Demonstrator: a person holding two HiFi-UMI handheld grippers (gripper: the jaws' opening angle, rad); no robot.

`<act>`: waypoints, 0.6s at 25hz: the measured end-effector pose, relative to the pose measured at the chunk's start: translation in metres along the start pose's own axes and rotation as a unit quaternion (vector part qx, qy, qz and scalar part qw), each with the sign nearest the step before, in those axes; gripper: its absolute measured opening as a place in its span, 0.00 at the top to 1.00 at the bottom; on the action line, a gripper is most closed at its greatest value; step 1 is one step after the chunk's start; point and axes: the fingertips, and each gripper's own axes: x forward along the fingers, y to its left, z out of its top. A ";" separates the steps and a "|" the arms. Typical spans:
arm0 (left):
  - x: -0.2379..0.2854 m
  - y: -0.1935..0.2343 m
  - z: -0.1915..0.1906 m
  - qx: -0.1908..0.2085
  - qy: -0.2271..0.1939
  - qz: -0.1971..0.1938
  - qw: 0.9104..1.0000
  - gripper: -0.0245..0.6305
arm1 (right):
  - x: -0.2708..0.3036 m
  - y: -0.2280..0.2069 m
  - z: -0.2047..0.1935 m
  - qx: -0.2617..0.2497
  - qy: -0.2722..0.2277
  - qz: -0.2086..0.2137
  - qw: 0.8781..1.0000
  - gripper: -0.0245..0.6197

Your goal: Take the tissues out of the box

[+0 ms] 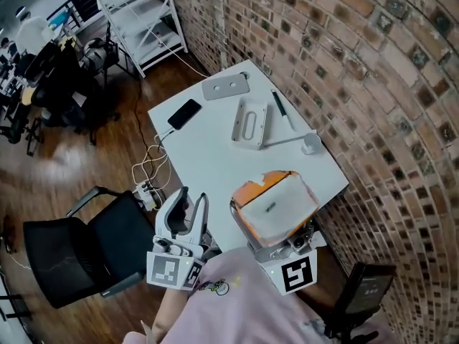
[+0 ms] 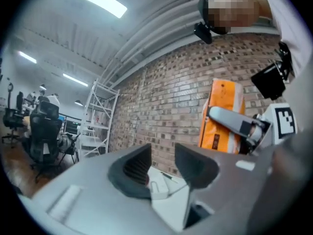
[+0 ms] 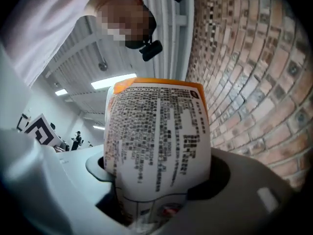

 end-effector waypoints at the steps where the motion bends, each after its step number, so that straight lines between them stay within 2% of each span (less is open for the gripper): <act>1: -0.003 0.002 0.005 -0.003 -0.006 -0.001 1.000 0.73 | -0.001 0.005 0.012 -0.020 -0.016 -0.004 1.000 0.37; 3: -0.005 0.005 0.011 0.001 -0.020 -0.006 1.000 0.75 | 0.002 0.012 0.029 -0.062 -0.045 -0.009 0.997 0.37; 5: -0.006 0.010 0.016 0.000 -0.034 -0.002 0.999 0.76 | 0.005 0.016 0.034 -0.082 -0.057 -0.014 0.995 0.37; 11: -0.015 0.027 0.046 0.007 -0.089 0.027 0.996 0.76 | 0.014 0.024 0.022 -0.080 -0.047 -0.005 0.996 0.37; 15: -0.012 0.029 0.044 0.003 -0.085 0.021 0.996 0.76 | 0.019 0.022 0.014 -0.075 -0.032 -0.005 0.997 0.37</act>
